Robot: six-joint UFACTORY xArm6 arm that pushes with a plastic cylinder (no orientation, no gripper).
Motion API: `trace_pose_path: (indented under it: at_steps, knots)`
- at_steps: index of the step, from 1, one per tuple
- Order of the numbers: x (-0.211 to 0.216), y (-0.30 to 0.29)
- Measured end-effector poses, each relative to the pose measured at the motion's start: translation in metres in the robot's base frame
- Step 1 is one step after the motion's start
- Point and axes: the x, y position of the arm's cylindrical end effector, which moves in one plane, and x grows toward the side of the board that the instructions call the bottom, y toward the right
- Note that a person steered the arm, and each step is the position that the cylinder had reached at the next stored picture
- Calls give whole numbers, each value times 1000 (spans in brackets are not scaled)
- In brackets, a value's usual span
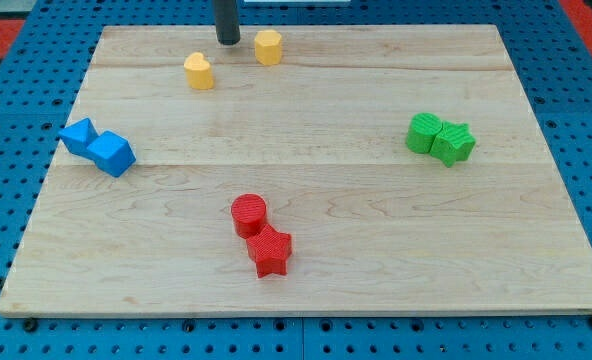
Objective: Slide the yellow heart to the left side of the yellow hexagon
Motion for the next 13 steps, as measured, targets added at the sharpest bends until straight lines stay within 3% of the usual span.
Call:
trace_pose_path:
  at_steps: [1,3,5,6,7,9,10,11,13]
  knots:
    - [20,23]
    - [16,55]
    - [141,-4]
    - [110,-40]
    - [66,-39]
    - [53,-95]
    - [24,-44]
    - [23,9]
    - [24,22]
